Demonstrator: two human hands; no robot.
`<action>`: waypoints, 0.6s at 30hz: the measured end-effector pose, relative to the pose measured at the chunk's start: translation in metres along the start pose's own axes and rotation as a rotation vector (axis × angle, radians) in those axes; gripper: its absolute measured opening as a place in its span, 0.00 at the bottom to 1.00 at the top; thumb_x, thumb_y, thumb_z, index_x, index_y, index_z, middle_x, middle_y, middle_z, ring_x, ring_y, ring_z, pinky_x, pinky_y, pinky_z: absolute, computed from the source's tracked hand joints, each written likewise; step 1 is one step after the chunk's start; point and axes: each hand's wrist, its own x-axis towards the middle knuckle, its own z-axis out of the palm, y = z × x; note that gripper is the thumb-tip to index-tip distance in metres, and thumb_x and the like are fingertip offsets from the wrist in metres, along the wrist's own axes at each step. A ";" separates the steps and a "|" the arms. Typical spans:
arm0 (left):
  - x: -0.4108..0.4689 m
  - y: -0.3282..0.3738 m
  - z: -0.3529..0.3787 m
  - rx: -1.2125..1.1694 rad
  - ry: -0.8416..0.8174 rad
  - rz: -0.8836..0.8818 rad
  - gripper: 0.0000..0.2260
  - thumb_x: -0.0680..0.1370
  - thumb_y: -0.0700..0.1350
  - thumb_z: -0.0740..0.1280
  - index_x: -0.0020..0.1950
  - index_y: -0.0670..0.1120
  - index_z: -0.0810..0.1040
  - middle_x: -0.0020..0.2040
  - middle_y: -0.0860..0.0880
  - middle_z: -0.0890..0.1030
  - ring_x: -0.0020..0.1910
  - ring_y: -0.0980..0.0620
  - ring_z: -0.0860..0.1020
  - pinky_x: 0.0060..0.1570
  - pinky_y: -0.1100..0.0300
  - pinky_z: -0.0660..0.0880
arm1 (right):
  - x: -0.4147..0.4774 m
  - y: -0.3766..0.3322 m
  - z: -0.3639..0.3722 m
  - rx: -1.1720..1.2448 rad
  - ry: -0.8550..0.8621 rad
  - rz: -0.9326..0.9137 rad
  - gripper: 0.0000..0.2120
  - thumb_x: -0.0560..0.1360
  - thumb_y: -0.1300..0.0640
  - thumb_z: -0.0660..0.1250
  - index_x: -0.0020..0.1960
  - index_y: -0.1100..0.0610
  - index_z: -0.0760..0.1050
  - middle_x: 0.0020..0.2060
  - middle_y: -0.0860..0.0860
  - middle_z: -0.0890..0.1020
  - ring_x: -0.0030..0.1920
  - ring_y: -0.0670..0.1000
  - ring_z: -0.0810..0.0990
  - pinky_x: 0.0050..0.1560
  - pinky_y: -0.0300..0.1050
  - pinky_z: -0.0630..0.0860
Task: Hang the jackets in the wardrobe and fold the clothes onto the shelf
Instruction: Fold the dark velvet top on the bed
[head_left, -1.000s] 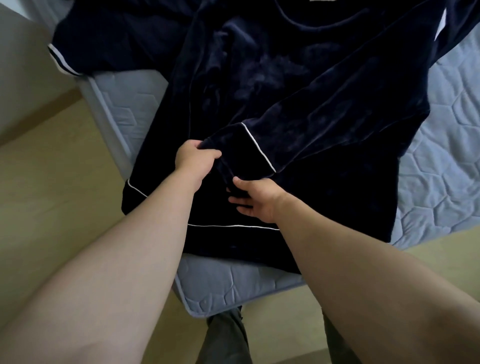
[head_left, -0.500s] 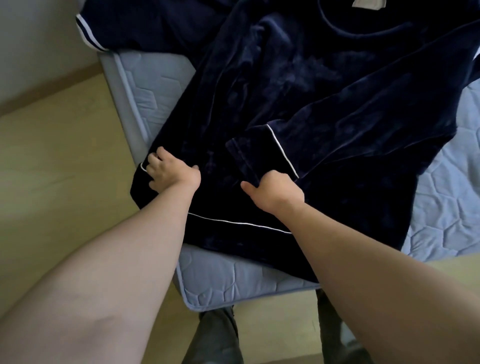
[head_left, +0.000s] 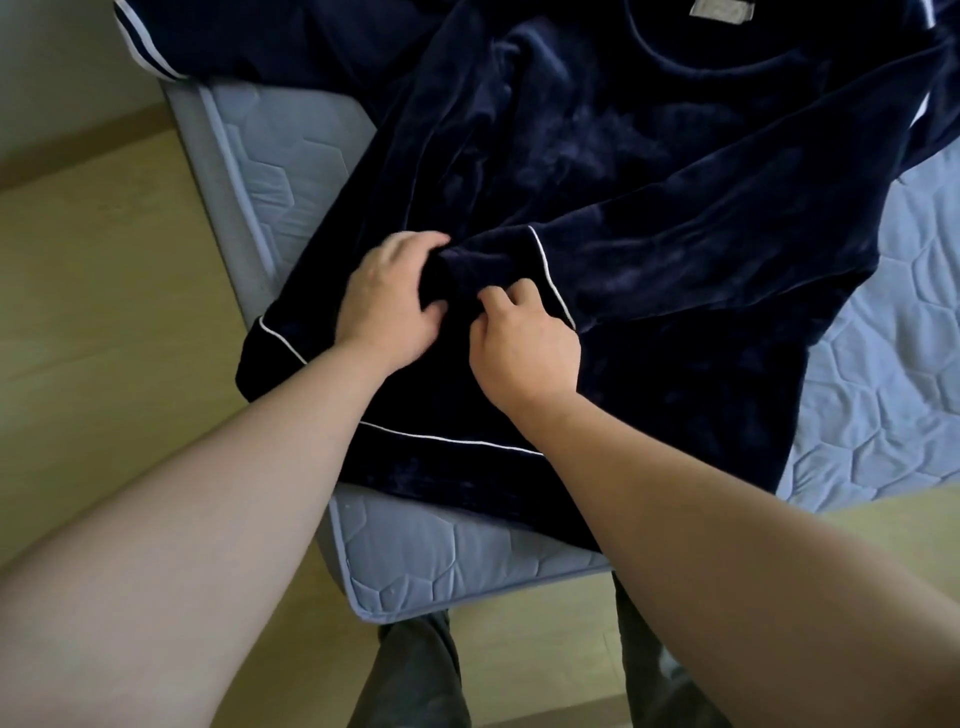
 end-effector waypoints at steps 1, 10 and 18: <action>0.005 0.008 0.003 -0.092 -0.079 -0.022 0.29 0.70 0.41 0.71 0.70 0.55 0.72 0.66 0.51 0.76 0.63 0.50 0.75 0.63 0.58 0.73 | -0.001 -0.002 -0.003 0.026 0.049 -0.007 0.11 0.81 0.52 0.60 0.59 0.55 0.76 0.51 0.52 0.75 0.27 0.54 0.69 0.25 0.39 0.56; 0.054 0.012 0.017 -0.196 -0.124 -0.321 0.04 0.77 0.43 0.64 0.48 0.52 0.77 0.44 0.51 0.80 0.46 0.48 0.78 0.45 0.60 0.69 | -0.007 -0.003 -0.013 0.225 0.197 -0.179 0.14 0.80 0.57 0.64 0.65 0.57 0.75 0.55 0.54 0.78 0.36 0.55 0.77 0.26 0.46 0.72; 0.063 -0.005 0.024 -0.488 -0.168 -0.572 0.14 0.75 0.34 0.64 0.43 0.54 0.79 0.41 0.50 0.83 0.42 0.51 0.82 0.38 0.59 0.78 | -0.008 0.018 0.010 0.435 -0.103 0.426 0.26 0.74 0.27 0.53 0.37 0.49 0.68 0.33 0.44 0.77 0.33 0.47 0.76 0.32 0.44 0.69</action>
